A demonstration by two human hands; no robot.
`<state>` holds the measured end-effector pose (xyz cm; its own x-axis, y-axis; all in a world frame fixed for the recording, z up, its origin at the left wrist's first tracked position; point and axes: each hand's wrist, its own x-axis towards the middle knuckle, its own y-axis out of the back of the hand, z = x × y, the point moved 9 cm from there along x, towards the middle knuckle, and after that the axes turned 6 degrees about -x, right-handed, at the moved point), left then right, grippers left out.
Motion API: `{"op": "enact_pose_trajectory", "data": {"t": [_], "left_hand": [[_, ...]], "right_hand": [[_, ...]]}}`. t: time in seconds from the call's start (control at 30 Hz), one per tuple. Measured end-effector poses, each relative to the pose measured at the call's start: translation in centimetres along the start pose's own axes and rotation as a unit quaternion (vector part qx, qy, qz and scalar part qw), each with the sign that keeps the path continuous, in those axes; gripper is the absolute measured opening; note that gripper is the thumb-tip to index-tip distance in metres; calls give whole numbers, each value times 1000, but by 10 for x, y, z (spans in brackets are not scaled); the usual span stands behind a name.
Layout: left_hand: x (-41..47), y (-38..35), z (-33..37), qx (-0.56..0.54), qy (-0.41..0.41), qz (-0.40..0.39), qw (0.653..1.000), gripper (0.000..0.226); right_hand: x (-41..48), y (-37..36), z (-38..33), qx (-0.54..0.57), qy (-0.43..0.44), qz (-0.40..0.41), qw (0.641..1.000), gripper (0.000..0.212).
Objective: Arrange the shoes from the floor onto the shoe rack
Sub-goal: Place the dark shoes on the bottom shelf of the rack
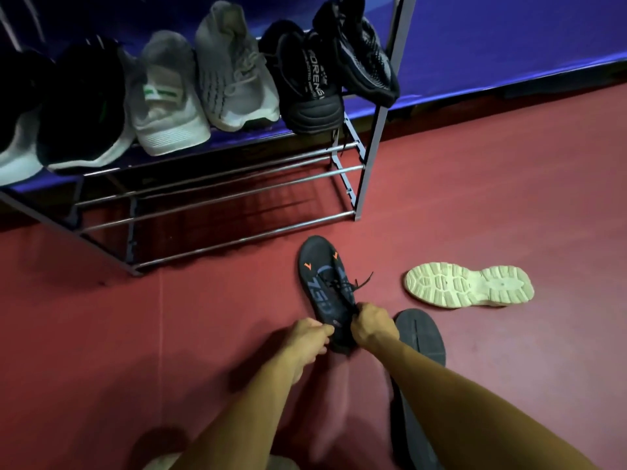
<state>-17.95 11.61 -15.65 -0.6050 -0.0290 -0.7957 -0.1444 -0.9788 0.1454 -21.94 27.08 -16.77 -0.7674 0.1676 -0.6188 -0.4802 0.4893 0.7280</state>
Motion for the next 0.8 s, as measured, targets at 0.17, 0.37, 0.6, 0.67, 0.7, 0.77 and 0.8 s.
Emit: {"op": "enact_pose_trajectory", "data": {"t": [0.17,0.37,0.6,0.67,0.7,0.77,0.8], "left_hand": [[-21,24,5,-17,-18,58,998,12],[-74,36,-1,-101,16,41,994,32],[-135,85,27,-123,-30,77,989,38],[-151,106,40,-112,-47,85,989,28],[-157,118,47,-97,-59,96,989,25],[-176,143,62,-59,-90,122,987,12],[-187,158,69,-37,-105,135,985,13]], "right_hand": [[-5,8,-11,33,54,9,998,30],[-46,38,-44,14,147,4,989,22],[-125,83,-115,-7,274,41,961,19],[-143,90,-133,12,297,38,954,20],[-150,92,-141,31,306,38,951,20],[-167,94,-163,89,330,37,939,20],[-179,95,-176,126,345,33,930,21]]}}
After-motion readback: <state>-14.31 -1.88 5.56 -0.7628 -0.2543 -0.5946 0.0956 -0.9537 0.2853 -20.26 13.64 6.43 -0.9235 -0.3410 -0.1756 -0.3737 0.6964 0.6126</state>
